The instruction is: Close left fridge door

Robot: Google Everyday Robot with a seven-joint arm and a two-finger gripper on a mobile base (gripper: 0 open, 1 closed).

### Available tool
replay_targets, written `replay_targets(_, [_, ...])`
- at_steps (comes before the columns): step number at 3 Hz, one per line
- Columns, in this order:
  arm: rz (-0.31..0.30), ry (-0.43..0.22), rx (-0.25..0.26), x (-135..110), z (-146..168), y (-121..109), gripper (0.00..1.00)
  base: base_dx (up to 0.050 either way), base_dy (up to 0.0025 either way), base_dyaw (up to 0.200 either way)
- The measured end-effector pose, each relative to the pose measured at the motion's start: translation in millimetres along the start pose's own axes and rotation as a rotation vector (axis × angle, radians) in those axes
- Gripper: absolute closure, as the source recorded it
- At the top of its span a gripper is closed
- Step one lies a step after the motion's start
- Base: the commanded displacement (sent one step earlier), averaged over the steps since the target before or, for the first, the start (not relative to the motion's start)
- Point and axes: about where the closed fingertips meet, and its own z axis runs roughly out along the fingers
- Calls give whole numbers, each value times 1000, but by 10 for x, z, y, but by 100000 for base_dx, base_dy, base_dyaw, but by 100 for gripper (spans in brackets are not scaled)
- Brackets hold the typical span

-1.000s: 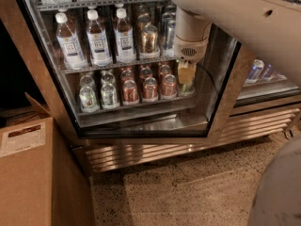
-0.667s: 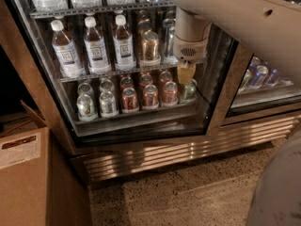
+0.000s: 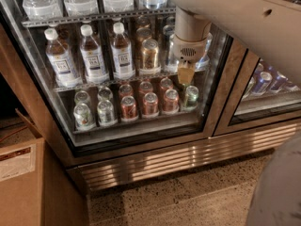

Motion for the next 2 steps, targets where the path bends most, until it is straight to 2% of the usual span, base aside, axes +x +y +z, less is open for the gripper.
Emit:
replay_targets(1, [-146,11,22,-304,158,199,100,4848,1,-30])
replay_targets(2, [-146,10,24,-305,158,203,100,0,0,0])
